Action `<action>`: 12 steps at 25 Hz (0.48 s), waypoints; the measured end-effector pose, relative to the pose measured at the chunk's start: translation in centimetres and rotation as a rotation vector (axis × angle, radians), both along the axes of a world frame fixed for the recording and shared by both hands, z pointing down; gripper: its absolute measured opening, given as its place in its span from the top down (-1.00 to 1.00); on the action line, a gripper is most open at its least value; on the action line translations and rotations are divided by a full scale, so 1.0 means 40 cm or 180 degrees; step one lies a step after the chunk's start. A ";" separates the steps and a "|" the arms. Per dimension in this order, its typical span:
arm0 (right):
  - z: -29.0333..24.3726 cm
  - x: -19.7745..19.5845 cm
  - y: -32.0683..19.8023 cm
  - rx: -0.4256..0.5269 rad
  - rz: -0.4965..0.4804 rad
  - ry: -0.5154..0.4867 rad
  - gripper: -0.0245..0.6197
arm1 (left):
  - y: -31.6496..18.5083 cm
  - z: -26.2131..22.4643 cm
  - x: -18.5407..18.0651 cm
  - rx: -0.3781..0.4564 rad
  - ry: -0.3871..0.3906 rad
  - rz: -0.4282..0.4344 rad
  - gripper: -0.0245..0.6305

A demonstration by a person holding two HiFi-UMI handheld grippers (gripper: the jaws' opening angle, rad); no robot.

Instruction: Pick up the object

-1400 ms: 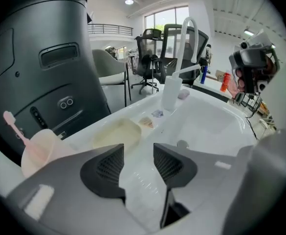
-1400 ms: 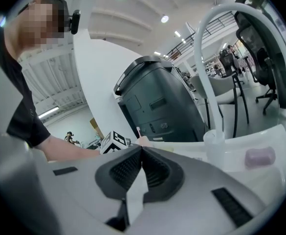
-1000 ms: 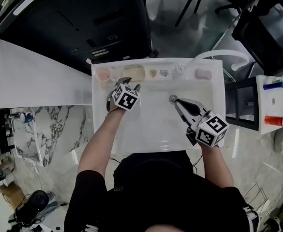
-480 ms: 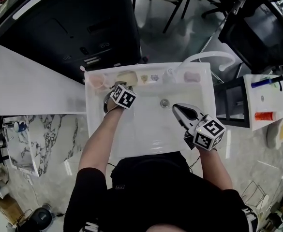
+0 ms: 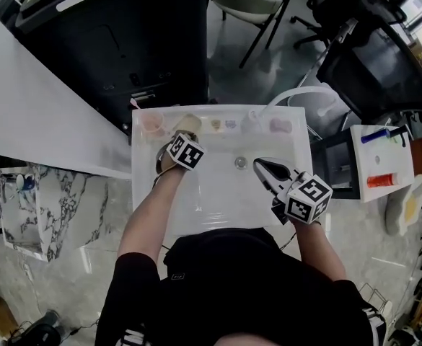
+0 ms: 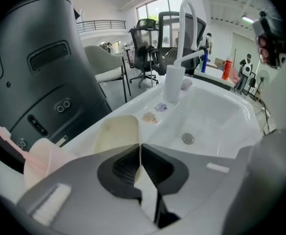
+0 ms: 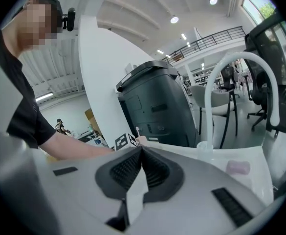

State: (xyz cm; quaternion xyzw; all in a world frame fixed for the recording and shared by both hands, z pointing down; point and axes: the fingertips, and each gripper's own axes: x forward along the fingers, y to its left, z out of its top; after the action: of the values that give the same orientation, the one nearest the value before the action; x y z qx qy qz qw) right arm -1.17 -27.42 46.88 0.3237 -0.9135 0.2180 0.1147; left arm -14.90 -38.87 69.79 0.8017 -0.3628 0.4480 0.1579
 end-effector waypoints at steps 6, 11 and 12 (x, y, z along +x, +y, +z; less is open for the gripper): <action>-0.030 -0.080 0.031 0.0099 -0.0174 -0.0017 0.89 | 0.044 -0.108 -0.021 0.0172 0.0348 -0.0063 0.85; -0.039 -0.118 0.059 0.0146 -0.0242 -0.0026 0.89 | 0.103 -0.196 -0.067 0.0338 0.0550 -0.0127 0.85; -0.040 -0.125 0.064 0.0152 -0.0246 -0.0028 0.89 | 0.118 -0.211 -0.079 0.0370 0.0580 -0.0132 0.85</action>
State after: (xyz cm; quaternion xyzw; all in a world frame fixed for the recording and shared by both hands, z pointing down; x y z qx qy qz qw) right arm -6.19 -24.85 45.27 0.2899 -0.9308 0.1931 0.1112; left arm -18.07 -34.14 61.36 0.8393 -0.3887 0.3481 0.1528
